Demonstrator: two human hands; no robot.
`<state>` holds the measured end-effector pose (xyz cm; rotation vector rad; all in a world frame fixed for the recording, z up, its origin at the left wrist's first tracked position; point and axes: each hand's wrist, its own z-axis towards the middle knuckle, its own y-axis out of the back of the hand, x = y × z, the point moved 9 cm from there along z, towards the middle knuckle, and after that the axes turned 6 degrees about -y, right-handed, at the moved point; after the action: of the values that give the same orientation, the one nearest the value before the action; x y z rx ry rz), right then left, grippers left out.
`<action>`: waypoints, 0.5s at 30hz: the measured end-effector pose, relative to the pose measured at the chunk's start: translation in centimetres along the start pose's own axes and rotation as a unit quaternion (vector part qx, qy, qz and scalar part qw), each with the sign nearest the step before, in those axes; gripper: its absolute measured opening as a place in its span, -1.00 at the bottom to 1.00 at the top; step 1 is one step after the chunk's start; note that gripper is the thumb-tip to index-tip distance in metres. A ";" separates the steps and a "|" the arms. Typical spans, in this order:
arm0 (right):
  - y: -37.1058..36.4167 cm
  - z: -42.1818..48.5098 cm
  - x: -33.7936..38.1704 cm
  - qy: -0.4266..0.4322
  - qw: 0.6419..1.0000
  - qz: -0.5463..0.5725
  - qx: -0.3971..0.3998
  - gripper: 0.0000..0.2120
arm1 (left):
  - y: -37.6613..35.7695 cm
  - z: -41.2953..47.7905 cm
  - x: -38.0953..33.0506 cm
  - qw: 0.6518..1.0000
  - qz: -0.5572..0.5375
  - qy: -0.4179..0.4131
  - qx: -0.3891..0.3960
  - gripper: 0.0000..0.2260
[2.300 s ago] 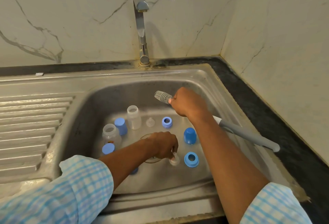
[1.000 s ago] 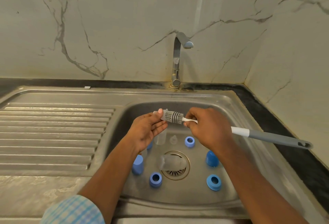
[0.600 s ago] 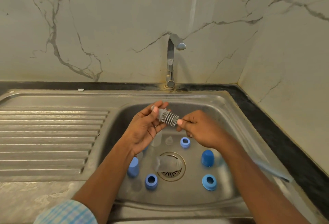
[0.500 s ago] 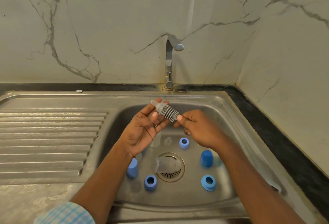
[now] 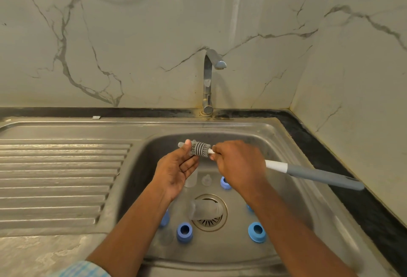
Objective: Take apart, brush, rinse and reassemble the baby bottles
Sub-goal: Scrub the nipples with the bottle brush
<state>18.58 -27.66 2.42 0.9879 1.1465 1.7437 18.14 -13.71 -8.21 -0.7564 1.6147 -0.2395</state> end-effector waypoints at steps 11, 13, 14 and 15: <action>-0.4 0.0 0.2 0.008 1.000 0.018 0.001 -0.82 | -1.1 -0.1 -0.7 0.997 -0.025 0.012 0.071 -0.60; -0.7 0.0 -0.1 0.000 0.997 0.066 0.030 -0.84 | -1.8 -0.3 -1.5 0.994 -0.040 -0.004 0.104 -0.66; -0.9 -0.1 -0.2 -0.006 0.993 0.108 0.055 -0.79 | -2.0 -0.3 -2.0 0.991 -0.049 -0.014 0.121 -0.69; -1.2 -0.1 -0.4 -0.013 0.983 0.161 0.089 -0.73 | -2.3 -0.5 -2.3 0.988 -0.058 -0.024 0.140 -0.69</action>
<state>18.87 -27.80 1.19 1.3631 1.1918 1.8934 18.50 -14.19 -4.96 -0.6350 1.4555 -0.5177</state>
